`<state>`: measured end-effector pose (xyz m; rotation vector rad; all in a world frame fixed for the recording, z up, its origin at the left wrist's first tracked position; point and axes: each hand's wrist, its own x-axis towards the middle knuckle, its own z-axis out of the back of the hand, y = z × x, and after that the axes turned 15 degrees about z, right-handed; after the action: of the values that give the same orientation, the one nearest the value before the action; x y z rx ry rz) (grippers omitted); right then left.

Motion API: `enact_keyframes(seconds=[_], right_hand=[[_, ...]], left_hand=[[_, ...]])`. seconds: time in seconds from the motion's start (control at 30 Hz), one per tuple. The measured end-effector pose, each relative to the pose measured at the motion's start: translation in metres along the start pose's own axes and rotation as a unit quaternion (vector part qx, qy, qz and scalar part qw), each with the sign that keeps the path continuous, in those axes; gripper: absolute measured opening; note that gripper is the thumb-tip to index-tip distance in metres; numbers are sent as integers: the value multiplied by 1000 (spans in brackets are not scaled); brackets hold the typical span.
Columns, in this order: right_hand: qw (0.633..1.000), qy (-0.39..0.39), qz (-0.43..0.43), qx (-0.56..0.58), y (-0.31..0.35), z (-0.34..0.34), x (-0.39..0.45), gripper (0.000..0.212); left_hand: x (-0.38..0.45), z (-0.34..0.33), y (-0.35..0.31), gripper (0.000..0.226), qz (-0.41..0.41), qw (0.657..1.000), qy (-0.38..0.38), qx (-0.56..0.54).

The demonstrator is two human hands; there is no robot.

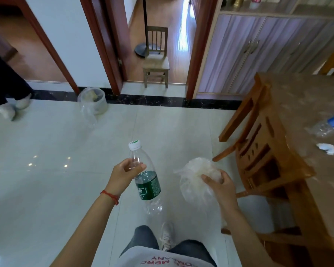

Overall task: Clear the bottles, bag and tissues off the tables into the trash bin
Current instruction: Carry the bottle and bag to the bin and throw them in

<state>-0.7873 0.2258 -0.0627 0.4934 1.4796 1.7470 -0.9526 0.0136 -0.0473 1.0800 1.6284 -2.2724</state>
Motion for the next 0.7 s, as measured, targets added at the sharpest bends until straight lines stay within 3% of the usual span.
enact_keyframes(seconds=[0.3,0.7], right_hand=[[1000,-15,-3,-7,32,-33,144,52],[998,-60,-29,-4,81,-94,337,56]], left_hand=[[126,-20,-97,23,-3,1000,11,7],[310,-34,-244,31,3,998,49,46]])
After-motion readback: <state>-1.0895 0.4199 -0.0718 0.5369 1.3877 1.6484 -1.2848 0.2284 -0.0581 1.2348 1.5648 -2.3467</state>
